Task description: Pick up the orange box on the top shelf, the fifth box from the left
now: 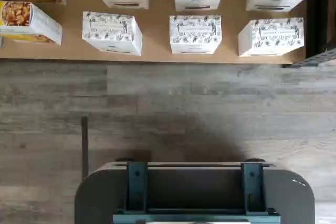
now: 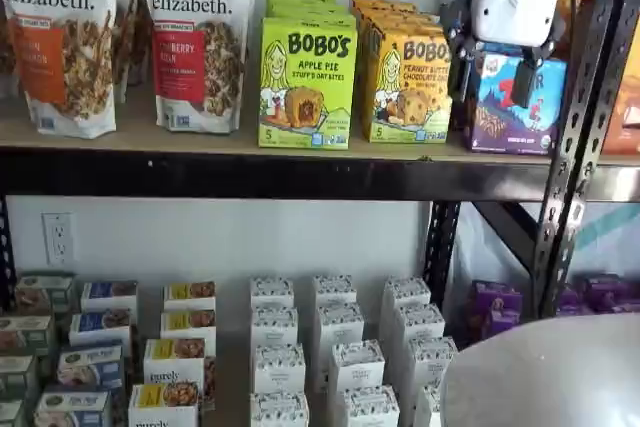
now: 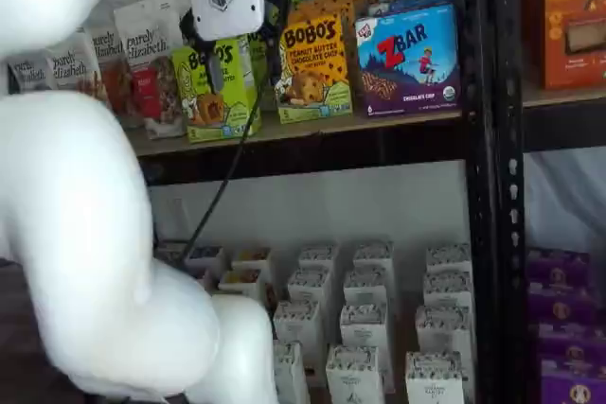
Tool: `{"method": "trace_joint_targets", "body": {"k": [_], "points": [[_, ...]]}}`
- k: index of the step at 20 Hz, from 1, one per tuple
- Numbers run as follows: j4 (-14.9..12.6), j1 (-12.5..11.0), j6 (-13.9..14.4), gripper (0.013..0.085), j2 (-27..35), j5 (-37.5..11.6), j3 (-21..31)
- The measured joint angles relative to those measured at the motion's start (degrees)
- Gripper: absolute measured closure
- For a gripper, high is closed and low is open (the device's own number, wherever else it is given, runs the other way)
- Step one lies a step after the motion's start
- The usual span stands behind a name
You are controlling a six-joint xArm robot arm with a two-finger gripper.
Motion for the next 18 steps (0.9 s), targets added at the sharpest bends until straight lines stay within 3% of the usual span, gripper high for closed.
{"method": "trace_joint_targets", "body": {"k": [1,2,3,12,18], "points": [[-0.44,0.29,0.19,0.0130,-1.01,-1.83,1.07],[-1.76,1.16,0.67,0.0130,-4.96,-8.83,5.08],[-2.27,1.41,0.83,0.0130,-6.83,-12.47,6.89],[-3.47,2.36,1.59,0.0130,-6.54,-13.77,7.53],[-3.53,1.68,1.07,0.0130,-4.46,-17.90,7.58]]}}
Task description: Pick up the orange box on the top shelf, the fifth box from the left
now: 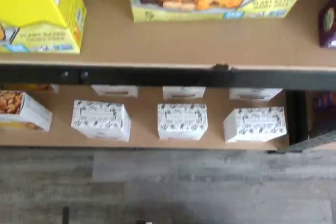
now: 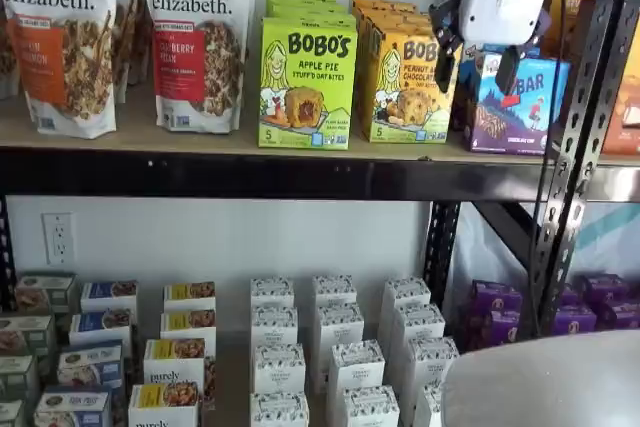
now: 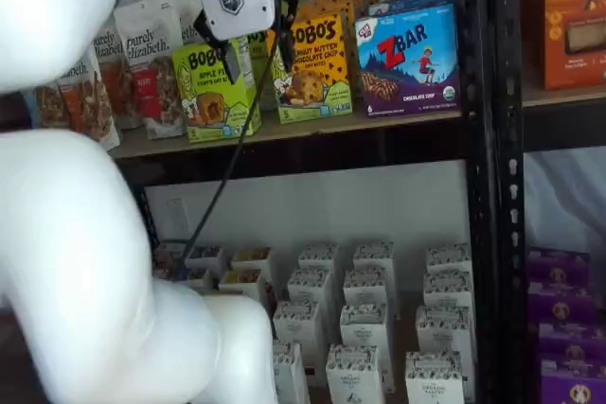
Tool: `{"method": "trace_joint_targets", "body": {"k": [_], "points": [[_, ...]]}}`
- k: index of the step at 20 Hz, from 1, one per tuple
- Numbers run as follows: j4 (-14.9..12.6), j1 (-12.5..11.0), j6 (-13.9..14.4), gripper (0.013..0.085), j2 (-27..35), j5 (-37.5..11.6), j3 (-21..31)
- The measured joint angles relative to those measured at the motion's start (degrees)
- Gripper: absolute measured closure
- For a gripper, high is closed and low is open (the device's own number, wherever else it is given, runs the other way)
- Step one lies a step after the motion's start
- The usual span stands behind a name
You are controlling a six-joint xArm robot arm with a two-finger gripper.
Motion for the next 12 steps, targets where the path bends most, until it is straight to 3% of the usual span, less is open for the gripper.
{"method": "trace_joint_targets", "body": {"k": [5,12], "points": [[-2.45,0.62,0.85,0.0130,3.16,-5.93,-0.63],[-2.55,-0.50,0.18,0.0130,8.88,-11.23,-2.81]]}}
